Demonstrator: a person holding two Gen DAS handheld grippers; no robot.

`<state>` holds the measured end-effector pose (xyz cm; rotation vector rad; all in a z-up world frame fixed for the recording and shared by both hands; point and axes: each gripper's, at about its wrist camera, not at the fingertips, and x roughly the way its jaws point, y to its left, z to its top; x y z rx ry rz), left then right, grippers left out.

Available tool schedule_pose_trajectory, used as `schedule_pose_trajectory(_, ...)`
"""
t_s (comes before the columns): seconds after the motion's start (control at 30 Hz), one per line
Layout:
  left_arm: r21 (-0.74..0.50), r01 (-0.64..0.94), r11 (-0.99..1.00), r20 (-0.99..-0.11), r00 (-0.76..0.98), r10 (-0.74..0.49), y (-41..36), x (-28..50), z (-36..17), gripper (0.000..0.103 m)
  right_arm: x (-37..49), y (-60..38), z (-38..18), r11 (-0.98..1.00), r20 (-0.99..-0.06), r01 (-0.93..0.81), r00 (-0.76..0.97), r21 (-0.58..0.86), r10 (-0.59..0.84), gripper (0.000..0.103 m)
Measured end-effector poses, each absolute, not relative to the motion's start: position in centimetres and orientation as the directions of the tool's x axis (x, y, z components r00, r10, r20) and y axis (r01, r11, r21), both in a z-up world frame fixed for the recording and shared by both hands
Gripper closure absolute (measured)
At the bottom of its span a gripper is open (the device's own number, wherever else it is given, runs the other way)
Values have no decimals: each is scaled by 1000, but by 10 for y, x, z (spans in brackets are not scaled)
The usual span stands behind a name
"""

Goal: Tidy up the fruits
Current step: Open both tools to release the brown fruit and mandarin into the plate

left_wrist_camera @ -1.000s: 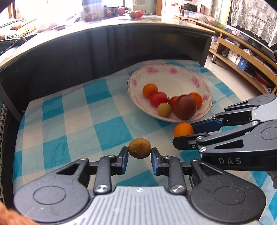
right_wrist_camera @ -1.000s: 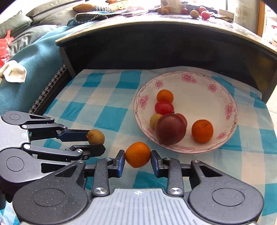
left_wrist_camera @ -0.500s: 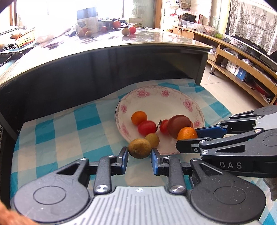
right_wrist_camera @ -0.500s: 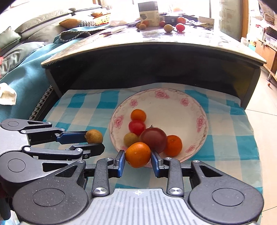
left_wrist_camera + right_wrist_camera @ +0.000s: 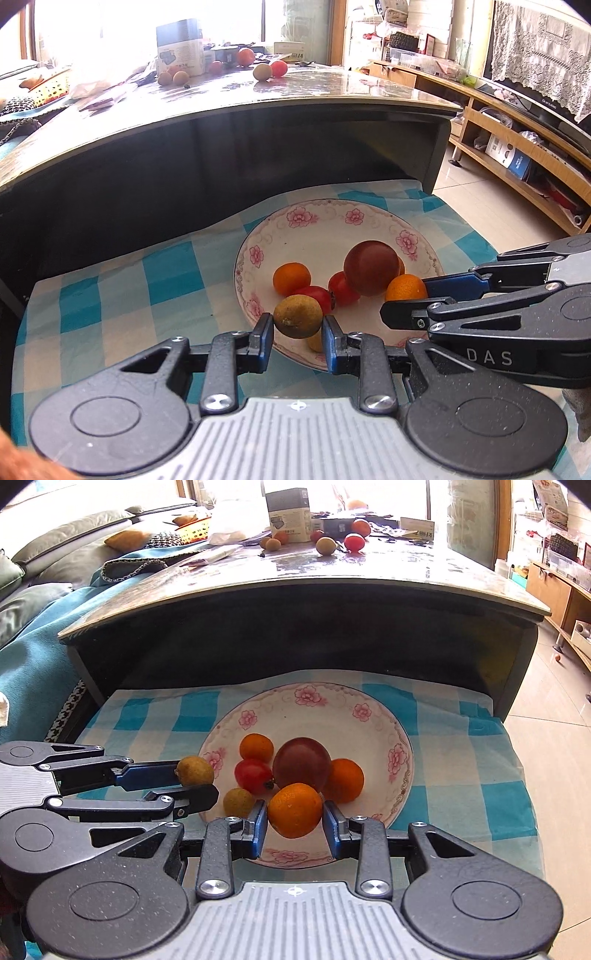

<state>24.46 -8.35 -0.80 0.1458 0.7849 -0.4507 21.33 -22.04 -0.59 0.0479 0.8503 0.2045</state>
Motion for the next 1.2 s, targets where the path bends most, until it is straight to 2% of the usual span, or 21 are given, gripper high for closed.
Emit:
schedule_pose_trajectory(0.9,-34,431,902,-704,630,-328,-93,265,-23,67,237,-225,-32,988,-767,-123,623,98,153,75)
schedule_pose_trajectory(1.2,-36,425,904,-699,636,-327,-92,265,-20,66,235,-225,-26,989,-749,-115,646,95,147,75)
